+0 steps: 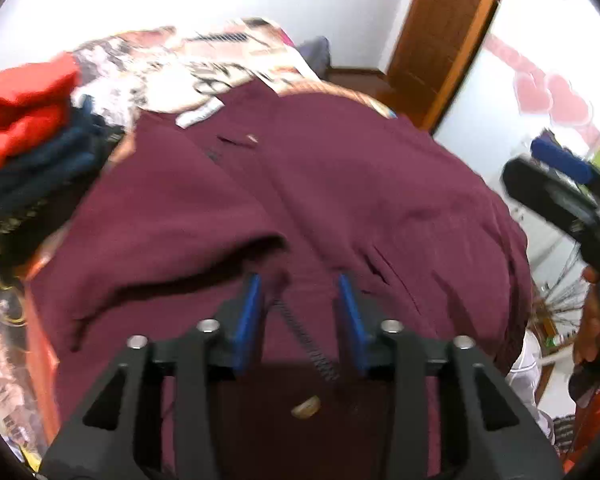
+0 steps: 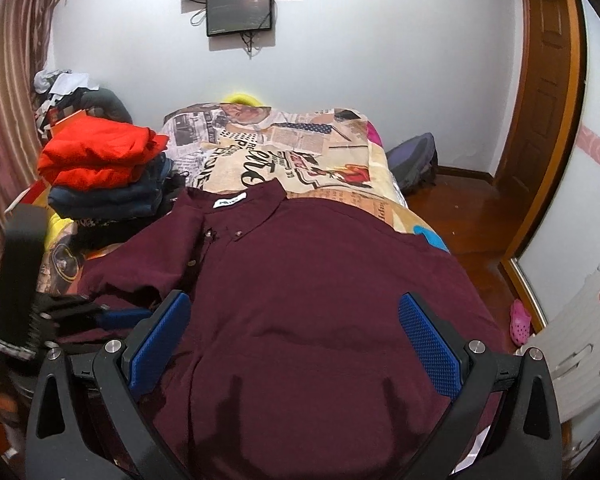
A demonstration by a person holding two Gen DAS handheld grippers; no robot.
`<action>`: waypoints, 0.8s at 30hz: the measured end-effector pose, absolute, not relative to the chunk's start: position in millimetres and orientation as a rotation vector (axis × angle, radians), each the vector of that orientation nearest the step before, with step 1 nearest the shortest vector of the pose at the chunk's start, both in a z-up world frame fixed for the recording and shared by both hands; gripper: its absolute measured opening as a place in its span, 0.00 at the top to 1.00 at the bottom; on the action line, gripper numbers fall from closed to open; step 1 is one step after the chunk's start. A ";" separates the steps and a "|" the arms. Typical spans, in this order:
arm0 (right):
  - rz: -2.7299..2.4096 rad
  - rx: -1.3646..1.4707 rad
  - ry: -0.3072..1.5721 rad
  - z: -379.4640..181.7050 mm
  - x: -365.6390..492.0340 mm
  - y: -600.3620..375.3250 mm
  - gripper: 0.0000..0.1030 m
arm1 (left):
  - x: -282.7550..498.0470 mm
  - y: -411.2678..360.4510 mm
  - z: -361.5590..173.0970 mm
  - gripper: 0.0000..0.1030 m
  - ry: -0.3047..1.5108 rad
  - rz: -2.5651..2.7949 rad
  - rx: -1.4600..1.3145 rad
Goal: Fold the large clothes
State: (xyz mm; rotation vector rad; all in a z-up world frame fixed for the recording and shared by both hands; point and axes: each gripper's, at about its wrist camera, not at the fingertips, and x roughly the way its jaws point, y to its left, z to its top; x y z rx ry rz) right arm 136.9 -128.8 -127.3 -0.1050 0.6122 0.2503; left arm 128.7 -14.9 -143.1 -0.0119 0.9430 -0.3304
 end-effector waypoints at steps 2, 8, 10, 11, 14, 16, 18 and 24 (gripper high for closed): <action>0.264 -0.117 0.604 -125.1 138.0 -123.1 0.00 | 122.4 -1.2 -127.9 0.41 0.884 -0.280 -0.009; 0.327 -0.177 0.584 -120.2 142.8 -99.8 0.00 | 111.5 53.6 -91.6 0.27 0.740 -0.101 0.011; 0.356 -0.198 0.582 -120.2 146.0 -89.3 0.00 | 108.5 79.7 -85.7 0.22 0.711 -0.024 -0.007; 0.383 -0.216 0.581 -119.7 148.3 -81.4 0.00 | 110.3 89.7 -85.3 0.21 0.706 0.006 -0.014; 0.465 -0.253 0.597 -121.7 155.6 -58.6 0.00 | 108.5 122.6 -88.1 0.21 0.702 0.118 -0.019; 0.524 -0.276 0.619 -125.4 160.1 -43.9 0.00 | 106.8 146.0 -94.4 0.21 0.715 0.178 -0.037; 0.593 -0.318 0.643 -132.1 166.2 -22.0 0.00 | 104.4 161.9 -101.6 0.21 0.730 0.212 -0.059; 0.721 -0.460 0.728 -163.1 181.6 40.8 0.00 | 93.5 197.3 -127.0 0.21 0.778 0.301 -0.106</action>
